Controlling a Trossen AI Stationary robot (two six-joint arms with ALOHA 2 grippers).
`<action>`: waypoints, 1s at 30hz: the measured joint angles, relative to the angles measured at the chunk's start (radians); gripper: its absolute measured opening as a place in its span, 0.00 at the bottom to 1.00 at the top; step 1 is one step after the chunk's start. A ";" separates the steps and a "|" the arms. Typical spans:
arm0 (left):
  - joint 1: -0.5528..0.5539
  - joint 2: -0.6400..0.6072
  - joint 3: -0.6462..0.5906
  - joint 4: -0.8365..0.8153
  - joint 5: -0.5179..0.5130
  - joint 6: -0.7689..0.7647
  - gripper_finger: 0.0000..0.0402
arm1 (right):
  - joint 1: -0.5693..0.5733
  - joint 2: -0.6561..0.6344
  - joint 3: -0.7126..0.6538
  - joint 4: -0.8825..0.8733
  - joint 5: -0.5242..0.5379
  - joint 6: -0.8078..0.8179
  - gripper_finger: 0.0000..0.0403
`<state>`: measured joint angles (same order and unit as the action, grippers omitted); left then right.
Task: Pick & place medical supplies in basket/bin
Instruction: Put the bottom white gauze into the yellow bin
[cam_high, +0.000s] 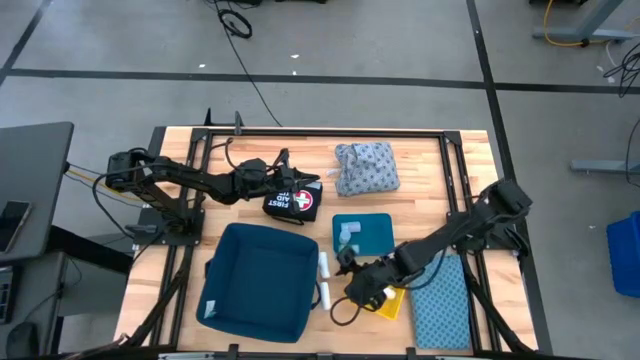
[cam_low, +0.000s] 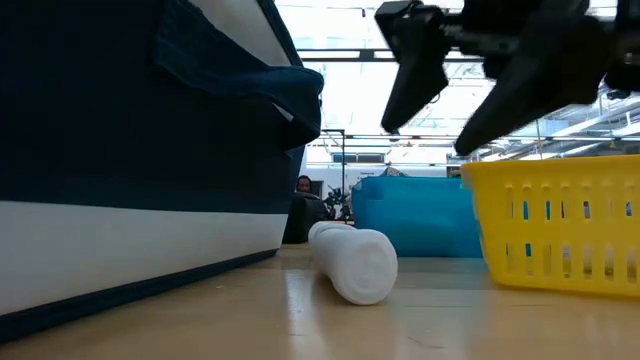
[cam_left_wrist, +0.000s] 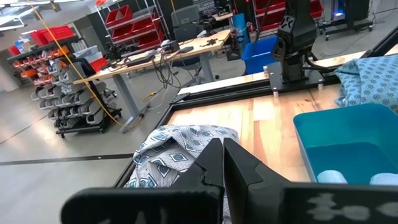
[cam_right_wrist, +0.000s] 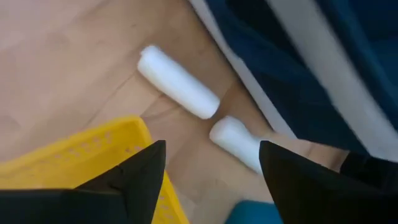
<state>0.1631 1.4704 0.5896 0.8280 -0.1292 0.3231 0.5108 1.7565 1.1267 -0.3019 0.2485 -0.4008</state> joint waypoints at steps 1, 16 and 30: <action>0.000 0.000 0.000 0.000 0.000 0.003 0.00 | -0.001 0.012 0.000 0.009 0.001 -0.020 0.66; 0.000 0.000 0.000 0.016 -0.027 0.018 0.00 | -0.015 0.101 0.002 0.140 0.048 -0.208 0.59; 0.001 0.000 0.000 0.011 -0.027 0.037 0.00 | -0.005 0.255 0.213 -0.018 -0.124 -0.196 0.58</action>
<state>0.1642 1.4704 0.5896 0.8395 -0.1562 0.3599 0.5054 2.0111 1.3397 -0.3204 0.1246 -0.5972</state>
